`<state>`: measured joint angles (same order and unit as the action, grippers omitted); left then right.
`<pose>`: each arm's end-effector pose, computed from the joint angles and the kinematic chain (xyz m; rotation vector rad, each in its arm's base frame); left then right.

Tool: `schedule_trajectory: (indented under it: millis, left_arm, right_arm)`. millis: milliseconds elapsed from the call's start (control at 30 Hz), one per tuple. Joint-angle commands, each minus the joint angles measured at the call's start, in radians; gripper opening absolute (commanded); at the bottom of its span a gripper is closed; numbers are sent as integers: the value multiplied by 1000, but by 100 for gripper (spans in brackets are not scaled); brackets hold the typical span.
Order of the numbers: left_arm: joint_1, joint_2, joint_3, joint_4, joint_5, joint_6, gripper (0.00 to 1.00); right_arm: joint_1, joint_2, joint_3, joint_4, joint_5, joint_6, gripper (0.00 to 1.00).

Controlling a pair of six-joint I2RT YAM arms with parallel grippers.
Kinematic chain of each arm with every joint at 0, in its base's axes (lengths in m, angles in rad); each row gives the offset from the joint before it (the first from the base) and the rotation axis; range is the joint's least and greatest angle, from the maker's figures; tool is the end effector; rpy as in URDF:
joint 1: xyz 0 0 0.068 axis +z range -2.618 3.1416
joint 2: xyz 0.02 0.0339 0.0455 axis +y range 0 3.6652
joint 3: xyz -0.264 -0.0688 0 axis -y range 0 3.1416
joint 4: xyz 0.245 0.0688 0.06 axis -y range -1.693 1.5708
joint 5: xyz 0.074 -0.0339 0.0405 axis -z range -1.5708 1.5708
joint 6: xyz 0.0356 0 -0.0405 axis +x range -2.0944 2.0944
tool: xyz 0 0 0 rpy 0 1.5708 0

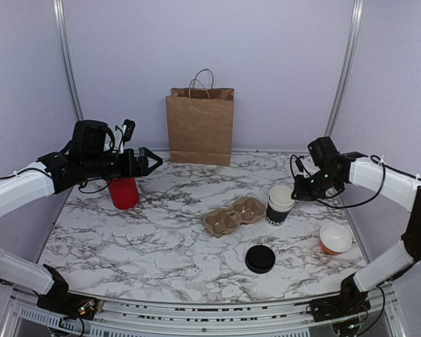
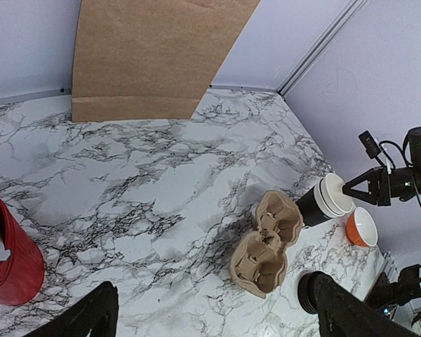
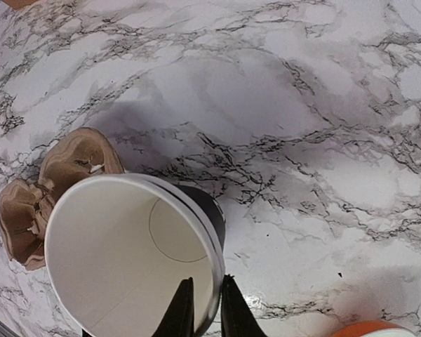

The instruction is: Pack the takeout coffee

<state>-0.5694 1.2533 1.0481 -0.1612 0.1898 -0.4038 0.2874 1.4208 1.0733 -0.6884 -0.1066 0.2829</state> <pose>0.2418 -0.1628 0.3341 0.2984 1.9998 -0.8183 0.2743 0.0850 0.2534 -0.0445 2.6374 0.3383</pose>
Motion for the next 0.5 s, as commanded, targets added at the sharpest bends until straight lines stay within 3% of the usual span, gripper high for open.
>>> schedule_trajectory:
  millis: [0, 100, 300, 467]
  left_arm:
    - [-3, -10, 10, 9, 4, 8, 99]
    - [-3, -8, 11, 9, 9, 7, 99]
    - [-3, -2, 7, 17, 27, 2, 99]
    - [-4, 1, -5, 44, 48, -37, 99]
  right_arm:
    - [-9, 2, 11, 6, 1, 0, 10]
    - [-9, -7, 30, -5, 10, 5, 0]
    - [-18, -37, 112, -52, 38, -2, 0]
    - [-10, -56, 187, -56, -64, 21, 0]
